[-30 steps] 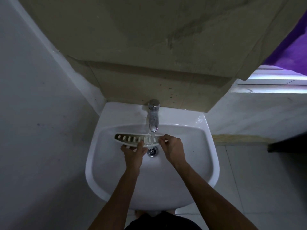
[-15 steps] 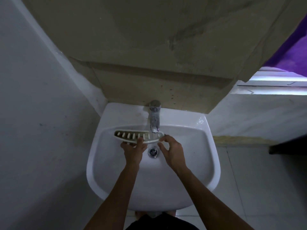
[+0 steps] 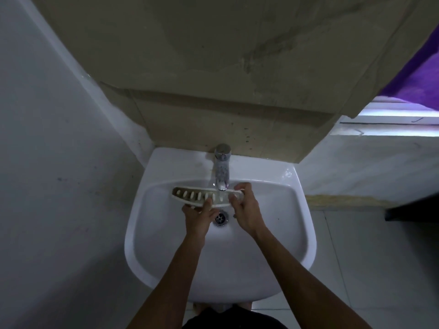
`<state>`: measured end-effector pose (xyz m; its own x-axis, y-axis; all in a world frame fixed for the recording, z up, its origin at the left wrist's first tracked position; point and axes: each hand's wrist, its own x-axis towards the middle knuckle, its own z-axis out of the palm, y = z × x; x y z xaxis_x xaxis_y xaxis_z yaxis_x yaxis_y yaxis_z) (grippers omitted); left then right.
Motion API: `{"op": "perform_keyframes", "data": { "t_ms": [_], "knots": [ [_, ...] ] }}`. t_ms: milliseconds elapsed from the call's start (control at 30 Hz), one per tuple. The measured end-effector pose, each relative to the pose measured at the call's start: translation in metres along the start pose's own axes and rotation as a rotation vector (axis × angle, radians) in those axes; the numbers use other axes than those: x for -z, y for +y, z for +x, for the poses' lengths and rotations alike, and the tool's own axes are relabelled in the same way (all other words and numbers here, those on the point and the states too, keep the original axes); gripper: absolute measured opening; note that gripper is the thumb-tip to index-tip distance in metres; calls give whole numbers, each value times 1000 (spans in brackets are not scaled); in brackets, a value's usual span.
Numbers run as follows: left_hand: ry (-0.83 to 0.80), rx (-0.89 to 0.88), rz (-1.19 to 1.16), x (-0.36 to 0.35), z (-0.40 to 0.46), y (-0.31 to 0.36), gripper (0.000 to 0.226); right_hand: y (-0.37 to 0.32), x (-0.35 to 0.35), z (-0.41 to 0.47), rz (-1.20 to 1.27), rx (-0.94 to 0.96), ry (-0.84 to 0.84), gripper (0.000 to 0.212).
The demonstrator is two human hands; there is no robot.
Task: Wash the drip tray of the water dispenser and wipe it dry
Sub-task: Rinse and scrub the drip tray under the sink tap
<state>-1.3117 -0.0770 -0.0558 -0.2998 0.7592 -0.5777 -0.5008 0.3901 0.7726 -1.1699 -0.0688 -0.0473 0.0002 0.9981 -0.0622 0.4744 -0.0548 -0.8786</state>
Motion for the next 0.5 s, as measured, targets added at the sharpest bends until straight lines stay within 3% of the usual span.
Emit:
{"op": "perform_keyframes", "data": {
  "t_ms": [167,400,500],
  "knots": [
    [-29,19,32,-2,1,-2,55,10,3,4,-132,-12,-92,34],
    [-84,-14,63,-7,-3,0,35,5,8,6,-165,16,-97,32],
    [-45,32,63,-9,-3,3,44,5,10,13,-154,46,-126,26]
  ]
}}
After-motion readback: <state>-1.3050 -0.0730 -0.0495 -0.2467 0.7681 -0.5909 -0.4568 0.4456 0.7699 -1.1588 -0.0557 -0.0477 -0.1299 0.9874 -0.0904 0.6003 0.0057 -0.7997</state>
